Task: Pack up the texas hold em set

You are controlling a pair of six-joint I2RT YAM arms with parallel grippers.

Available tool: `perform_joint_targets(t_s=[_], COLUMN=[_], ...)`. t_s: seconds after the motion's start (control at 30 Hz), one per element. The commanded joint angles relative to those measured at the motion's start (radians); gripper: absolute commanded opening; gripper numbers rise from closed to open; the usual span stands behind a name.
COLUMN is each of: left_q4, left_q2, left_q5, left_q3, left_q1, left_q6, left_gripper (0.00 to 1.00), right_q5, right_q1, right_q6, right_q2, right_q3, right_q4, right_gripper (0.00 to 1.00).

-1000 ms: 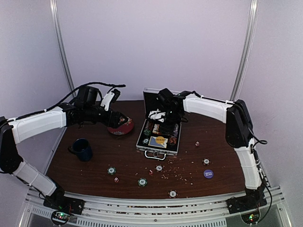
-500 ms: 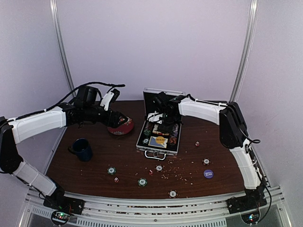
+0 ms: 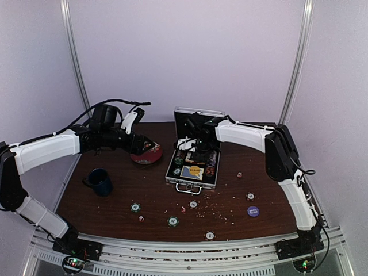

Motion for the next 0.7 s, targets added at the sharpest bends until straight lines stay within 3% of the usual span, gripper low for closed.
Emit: perform_joint_targets(t_s=[0.0,0.4,0.67], left_q4=[0.021,0.021,0.021], left_q2=[-0.026,-0.031,-0.026], left_q5=[0.017,0.016,-0.002], left_q3=[0.025,0.025,0.024], left_q1=[0.009,0.010,0.011], left_q6=[-0.009,-0.009,-0.010], left_gripper=[0.83,0.83,0.83], right_q5=[0.037,0.017,-0.136], right_q1=[0.006,0.028,0.045], right_q6=[-0.007,0.023,0.077], right_q2=[0.020,-0.077,-0.266], right_q3=[0.027,-0.026,-0.147], right_q4=[0.031,0.014,-0.089], right_gripper=[0.67,0.72,0.73])
